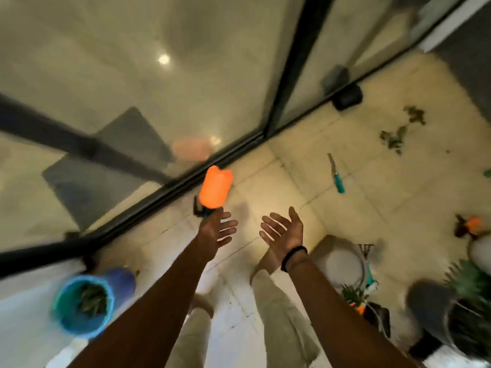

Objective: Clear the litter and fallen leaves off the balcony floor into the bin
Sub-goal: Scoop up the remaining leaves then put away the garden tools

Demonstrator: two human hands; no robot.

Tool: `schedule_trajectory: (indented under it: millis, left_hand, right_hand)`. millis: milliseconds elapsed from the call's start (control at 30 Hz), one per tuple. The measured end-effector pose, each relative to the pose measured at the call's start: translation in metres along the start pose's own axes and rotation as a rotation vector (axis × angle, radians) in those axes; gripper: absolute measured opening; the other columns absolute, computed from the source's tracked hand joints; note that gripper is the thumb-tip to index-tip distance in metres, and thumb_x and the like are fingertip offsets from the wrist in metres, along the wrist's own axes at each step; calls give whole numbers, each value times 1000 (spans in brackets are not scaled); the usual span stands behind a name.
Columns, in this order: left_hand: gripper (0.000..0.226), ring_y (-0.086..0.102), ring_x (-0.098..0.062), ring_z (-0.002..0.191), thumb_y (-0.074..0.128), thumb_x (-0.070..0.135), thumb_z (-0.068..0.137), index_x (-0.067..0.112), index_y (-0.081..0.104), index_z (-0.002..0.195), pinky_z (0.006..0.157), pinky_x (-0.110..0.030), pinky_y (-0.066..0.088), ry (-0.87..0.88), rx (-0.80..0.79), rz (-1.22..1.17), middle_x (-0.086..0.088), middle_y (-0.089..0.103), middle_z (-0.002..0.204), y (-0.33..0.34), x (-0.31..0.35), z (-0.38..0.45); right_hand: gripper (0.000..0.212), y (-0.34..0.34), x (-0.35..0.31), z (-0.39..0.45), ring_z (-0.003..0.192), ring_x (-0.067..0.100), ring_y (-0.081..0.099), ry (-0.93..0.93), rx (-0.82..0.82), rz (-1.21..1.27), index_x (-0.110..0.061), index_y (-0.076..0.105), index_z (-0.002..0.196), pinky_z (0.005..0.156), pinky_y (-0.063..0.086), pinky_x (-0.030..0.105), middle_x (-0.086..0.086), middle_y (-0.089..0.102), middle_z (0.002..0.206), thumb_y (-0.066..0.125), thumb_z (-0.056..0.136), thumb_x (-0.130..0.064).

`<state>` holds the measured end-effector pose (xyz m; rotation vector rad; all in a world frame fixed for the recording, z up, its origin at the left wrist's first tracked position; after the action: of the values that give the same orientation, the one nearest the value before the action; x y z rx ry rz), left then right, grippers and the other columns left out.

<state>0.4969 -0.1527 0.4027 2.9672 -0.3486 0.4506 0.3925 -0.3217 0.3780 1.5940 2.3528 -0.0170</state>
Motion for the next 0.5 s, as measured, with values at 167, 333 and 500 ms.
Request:
schedule_trajectory:
  millis: [167,333,500]
  left_hand:
    - [36,67,-24,103,48,49,103,19,64,115,95,-38,45,15,-151,167,-10,73,116,160,40,18]
    - [33,66,-29,108,47,45,104,18,65,113,98,-41,46,-2,-283,290,-12,72,117,300,81,32]
    - [45,64,-26,104,52,47,102,13,65,128,94,-41,49,-64,-297,388,-9,71,119,417,121,71]
  right_hand:
    - [58,-87,-123,9,102,31,68,-50,64,111,-10,66,115,105,49,48,16,73,118,56,92,-62]
    - [53,-151,-231,26,99,33,68,-85,106,145,-10,68,112,102,50,49,17,74,117,60,92,-59]
    - [53,-207,-330,49,94,32,67,-77,183,102,-9,69,112,104,49,52,16,76,108,66,89,-57]
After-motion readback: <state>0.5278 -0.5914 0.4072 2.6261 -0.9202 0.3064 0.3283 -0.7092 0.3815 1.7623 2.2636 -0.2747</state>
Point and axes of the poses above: each hand's wrist, its own z-axis towards the middle knuckle, its own y-axis out of the palm, x = y × z, the point moved 3 cm from there along z, towards the middle knuckle
